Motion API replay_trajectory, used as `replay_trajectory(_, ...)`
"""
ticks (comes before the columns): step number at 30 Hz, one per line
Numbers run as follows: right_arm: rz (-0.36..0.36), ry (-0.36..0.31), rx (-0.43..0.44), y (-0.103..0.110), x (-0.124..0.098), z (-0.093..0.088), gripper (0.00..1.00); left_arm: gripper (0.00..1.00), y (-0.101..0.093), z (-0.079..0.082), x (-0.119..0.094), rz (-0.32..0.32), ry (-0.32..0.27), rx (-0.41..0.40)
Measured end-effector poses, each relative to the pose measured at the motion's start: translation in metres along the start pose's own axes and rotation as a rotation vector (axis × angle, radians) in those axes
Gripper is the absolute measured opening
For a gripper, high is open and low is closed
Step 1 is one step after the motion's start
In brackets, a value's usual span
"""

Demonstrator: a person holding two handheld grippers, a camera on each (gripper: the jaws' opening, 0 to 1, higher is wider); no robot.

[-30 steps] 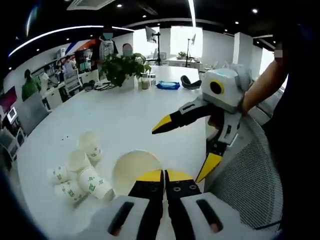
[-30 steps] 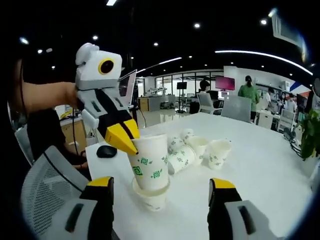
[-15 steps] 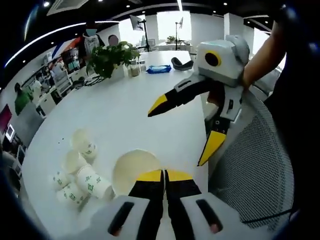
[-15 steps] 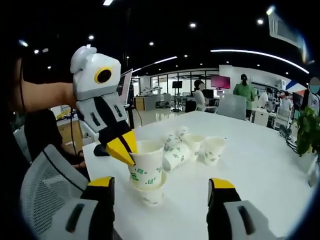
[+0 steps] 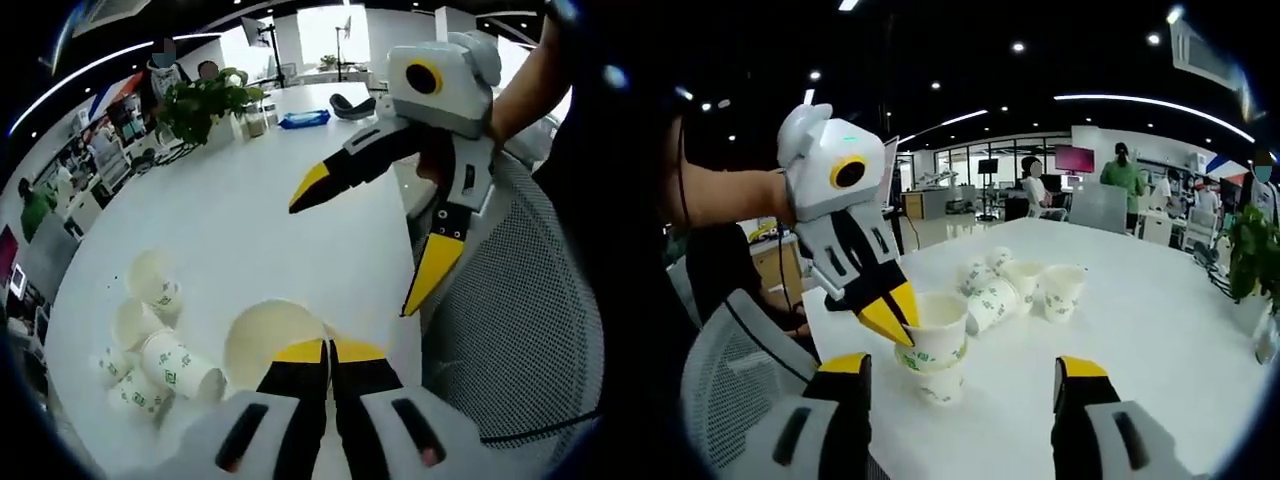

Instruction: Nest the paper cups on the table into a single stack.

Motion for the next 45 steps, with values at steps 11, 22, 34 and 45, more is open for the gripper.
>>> replay_trajectory(11,-0.012,0.010,0.013,-0.002,-0.001,-0.005,0.73,0.00,0.004,-0.005,0.008,0.012,0.003,-0.019)
replay_trajectory(22,-0.019,0.011,0.016,-0.006,-0.002,-0.003,0.72,0.02,0.002,-0.003,0.014,0.000,-0.014,-0.042)
replay_trajectory(34,-0.026,0.011,0.026,-0.006,-0.003,-0.006,0.72,0.14,-0.003,0.001,0.011,-0.007,-0.007,-0.023)
replay_trajectory(45,-0.031,-0.009,0.036,-0.006,-0.005,-0.001,0.76,0.23,0.011,0.016,-0.013,0.058,-0.139,-0.089)
Point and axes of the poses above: the point that each gripper's makers call its tool centre point, and the gripper's own axes: x roughly forward along the fingers, y roughly to its left, z roughly out of its top, the point moved 2 cm from there along -x, roughly backward along the fingers, and after that the axes turned 6 degrees about -z, right-handed, at the moved point
